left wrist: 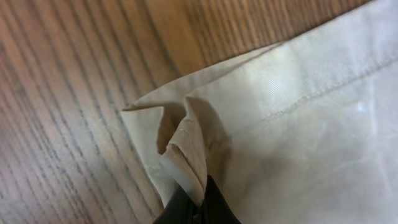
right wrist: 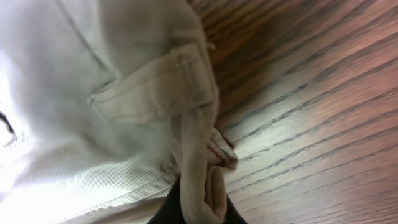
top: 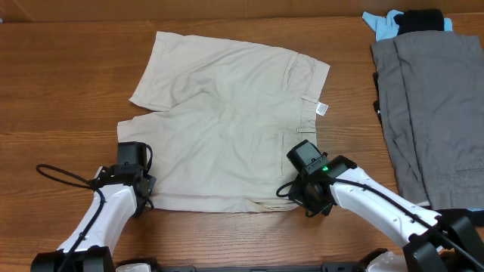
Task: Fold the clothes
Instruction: 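Lower both grippers and grasp the front hem corners of the shorts, then lift the front hem with both grippers and fold it toward the back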
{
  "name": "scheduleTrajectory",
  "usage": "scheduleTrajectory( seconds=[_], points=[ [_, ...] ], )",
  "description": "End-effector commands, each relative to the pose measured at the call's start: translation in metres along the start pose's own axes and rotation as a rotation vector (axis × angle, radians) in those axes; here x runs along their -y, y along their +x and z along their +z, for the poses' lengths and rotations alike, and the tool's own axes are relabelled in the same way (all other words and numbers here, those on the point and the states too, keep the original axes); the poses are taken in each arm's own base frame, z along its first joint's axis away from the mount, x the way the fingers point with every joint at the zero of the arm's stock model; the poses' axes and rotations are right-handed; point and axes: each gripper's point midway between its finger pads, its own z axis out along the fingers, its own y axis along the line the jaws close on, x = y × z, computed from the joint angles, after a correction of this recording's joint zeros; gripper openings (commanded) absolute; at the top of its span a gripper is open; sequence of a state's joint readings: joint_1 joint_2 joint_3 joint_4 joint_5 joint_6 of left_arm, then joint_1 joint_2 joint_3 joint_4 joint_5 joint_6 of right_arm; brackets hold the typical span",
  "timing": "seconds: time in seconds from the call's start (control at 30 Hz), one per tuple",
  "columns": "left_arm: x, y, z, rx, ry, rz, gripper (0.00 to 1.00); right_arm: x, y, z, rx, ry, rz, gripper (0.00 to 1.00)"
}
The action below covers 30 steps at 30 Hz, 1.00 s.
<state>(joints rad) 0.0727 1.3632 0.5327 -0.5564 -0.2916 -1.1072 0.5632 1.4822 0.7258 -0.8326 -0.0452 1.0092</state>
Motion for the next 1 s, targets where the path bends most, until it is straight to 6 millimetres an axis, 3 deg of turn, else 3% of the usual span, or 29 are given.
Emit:
scheduleTrajectory(
  seconds=[0.0,0.1,0.23,0.3,0.37,0.5,0.63,0.73,0.87,0.97],
  points=[
    [0.023,0.019,-0.007,-0.136,0.113,0.21,0.04,0.016,-0.022,-0.008,0.074,0.038,0.067,0.04],
    [0.04,0.012,-0.027,-0.151,0.161,0.288,0.04,0.015,-0.033,-0.036,0.099,0.003,0.059,0.04],
    [0.059,-0.013,-0.069,-0.117,0.196,0.303,0.04,0.017,-0.041,-0.086,0.153,-0.064,0.04,0.04],
    [0.069,-0.027,-0.094,-0.086,0.235,0.32,0.04,0.02,-0.042,-0.111,0.184,-0.1,0.041,0.04],
    [0.078,-0.045,-0.134,-0.033,0.292,0.343,0.04,0.024,-0.04,-0.144,0.222,-0.148,0.032,0.04],
    [0.072,-0.065,-0.193,0.048,0.35,0.415,0.04,0.039,-0.027,-0.181,0.234,-0.159,0.028,0.04],
    [0.054,-0.076,-0.239,0.124,0.395,0.395,0.04,0.051,-0.014,-0.205,0.235,-0.16,0.028,0.04],
    [0.046,-0.076,-0.258,0.156,0.453,0.382,0.04,0.059,-0.007,-0.21,0.233,-0.156,0.029,0.04],
    [0.048,-0.078,-0.264,0.18,0.482,0.374,0.04,0.062,-0.011,-0.211,0.257,-0.147,0.034,0.04],
    [0.062,-0.081,-0.258,0.173,0.496,0.376,0.04,0.061,-0.022,-0.208,0.292,-0.122,0.062,0.04]
  ],
)
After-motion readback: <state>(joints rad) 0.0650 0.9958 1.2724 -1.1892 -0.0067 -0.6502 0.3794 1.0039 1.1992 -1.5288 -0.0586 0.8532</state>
